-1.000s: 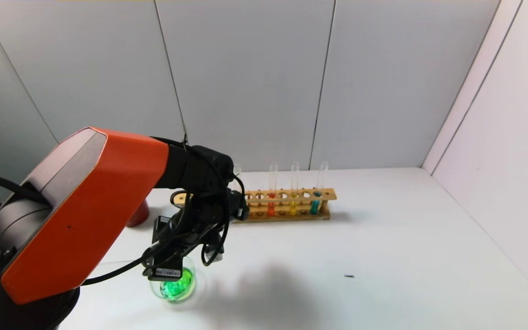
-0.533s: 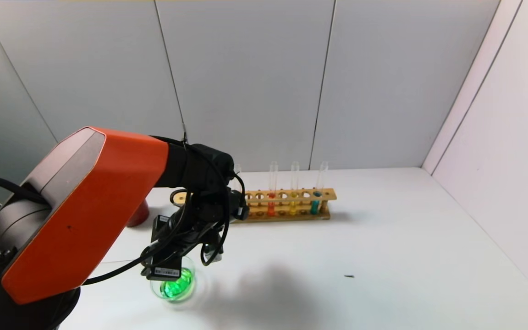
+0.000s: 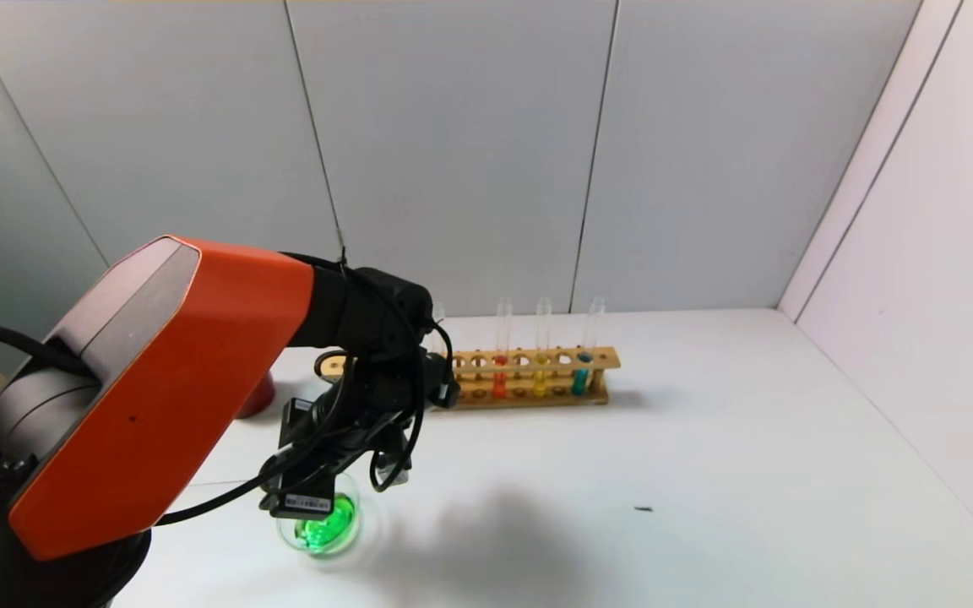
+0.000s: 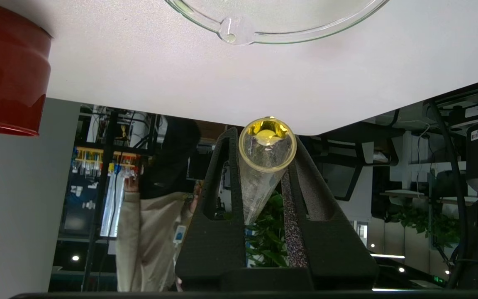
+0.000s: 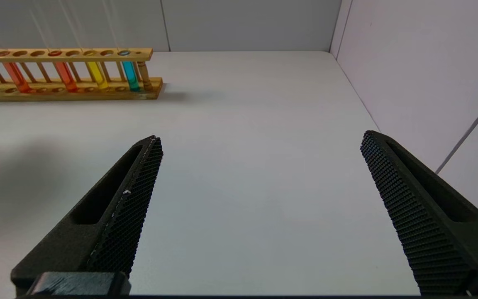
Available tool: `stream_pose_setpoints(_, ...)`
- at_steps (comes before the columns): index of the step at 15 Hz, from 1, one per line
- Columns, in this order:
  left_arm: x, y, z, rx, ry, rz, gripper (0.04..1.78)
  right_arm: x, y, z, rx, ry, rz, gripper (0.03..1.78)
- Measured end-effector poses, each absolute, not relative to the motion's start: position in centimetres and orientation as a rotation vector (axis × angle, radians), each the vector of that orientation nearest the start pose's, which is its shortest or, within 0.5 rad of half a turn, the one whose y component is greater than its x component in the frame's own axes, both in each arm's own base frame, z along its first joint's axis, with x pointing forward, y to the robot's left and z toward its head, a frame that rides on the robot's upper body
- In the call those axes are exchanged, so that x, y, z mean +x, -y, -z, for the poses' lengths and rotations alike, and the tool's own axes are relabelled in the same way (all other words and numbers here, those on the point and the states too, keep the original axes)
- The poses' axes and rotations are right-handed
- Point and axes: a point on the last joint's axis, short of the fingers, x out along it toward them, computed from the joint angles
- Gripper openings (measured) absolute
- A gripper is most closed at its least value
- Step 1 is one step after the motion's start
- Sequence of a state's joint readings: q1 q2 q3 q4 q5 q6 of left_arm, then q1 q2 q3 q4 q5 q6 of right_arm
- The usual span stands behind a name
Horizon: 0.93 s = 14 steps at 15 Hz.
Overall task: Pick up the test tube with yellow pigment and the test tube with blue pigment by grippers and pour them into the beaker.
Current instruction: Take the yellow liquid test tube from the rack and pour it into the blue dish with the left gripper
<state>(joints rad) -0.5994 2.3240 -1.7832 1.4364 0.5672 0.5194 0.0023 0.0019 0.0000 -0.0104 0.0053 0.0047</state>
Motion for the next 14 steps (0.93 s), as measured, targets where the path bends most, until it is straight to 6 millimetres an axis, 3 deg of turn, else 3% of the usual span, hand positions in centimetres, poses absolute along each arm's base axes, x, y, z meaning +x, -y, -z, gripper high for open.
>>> stream_pose_setpoints(9,29.7,18.7,-11.4,1.459,-1.684,0.464,0.31,-2.3,0.0,-7.7,0.005,0.008,-0.008,1.74)
stream_pose_setpoints(14,29.8,18.6,-13.1,1.259,-1.601,0.431,0.31,-2.3,0.0,-7.7,0.004,0.008,-0.008,1.74)
